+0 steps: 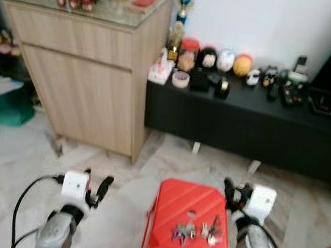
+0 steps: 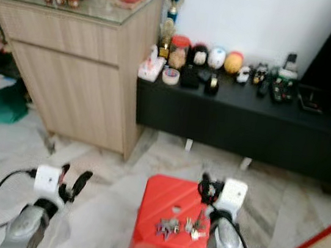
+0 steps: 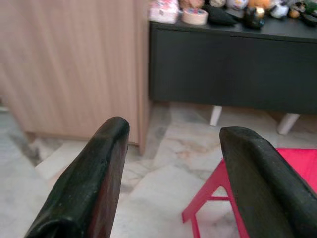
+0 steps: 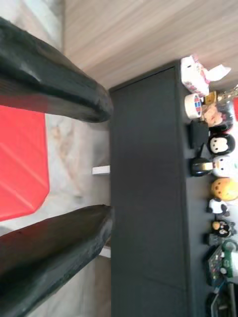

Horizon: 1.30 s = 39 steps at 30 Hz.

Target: Hang keys on a hook

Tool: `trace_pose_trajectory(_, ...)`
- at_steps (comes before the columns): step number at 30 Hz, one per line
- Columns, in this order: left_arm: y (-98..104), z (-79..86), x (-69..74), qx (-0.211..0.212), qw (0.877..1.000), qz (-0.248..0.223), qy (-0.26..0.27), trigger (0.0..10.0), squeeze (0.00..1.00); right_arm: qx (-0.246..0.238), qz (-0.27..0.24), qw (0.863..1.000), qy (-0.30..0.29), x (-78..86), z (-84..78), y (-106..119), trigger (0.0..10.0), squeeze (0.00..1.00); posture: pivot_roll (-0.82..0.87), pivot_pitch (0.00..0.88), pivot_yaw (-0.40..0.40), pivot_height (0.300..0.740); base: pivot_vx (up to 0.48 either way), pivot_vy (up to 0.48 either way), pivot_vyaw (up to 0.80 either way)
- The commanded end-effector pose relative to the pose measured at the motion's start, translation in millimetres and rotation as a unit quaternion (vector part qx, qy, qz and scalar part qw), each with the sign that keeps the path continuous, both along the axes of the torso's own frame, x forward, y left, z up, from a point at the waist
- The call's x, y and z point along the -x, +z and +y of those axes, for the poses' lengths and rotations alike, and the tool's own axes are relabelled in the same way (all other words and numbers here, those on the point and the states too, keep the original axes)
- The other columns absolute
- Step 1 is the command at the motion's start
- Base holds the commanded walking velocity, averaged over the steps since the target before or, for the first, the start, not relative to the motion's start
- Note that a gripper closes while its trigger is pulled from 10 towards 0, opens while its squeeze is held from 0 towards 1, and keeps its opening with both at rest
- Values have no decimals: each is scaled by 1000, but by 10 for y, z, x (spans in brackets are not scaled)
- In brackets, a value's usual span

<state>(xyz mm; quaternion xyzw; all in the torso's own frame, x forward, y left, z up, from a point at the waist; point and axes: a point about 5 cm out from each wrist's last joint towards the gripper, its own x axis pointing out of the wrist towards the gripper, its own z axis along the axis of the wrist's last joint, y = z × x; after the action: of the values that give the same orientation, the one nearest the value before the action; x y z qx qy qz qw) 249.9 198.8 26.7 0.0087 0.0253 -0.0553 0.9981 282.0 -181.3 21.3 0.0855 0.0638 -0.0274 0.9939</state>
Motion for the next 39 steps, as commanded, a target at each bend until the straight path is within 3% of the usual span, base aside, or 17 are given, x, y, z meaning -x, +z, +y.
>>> trace_pose_trajectory(1, 86, -58, 10, 3, 1000, -20, -12, 10000, 0, 2, -15, 1000, -16, 22, -21, 39, 10000, 0, 73, 0, -46, 740, 0, 0, 0)
trace_pose_trajectory(6, 217, -41, 40, 0, 999, -42, 1, 10000, 0, 10, -26, 999, -37, 126, -64, 64, 10000, 0, 102, 0, -61, 740, 0, 0, 0)
trace_pose_trajectory(11, 267, -49, 81, -6, 999, -44, -3, 10000, 0, 18, 5, 998, -61, 342, -107, -72, 10000, 0, 105, 0, -61, 740, 0, 0, 0)
trace_pose_trajectory(21, 306, 11, 13, -16, 1000, -25, -8, 10000, 0, 36, 33, 998, -43, 272, -110, -67, 10000, 0, 100, 0, -46, 740, 0, 0, 0)
trace_pose_trajectory(35, 284, 35, -14, -16, 1000, -6, 6, 10000, 0, 25, 54, 998, -18, 191, 46, -92, 10000, 0, 105, 0, -46, 655, 0, 0, 0)
trace_pose_trajectory(39, 283, 39, -9, -15, 1000, -5, 7, 10000, 0, 20, 52, 998, -17, 192, 65, -95, 10000, 0, 105, 0, -46, 650, 0, 0, 0)
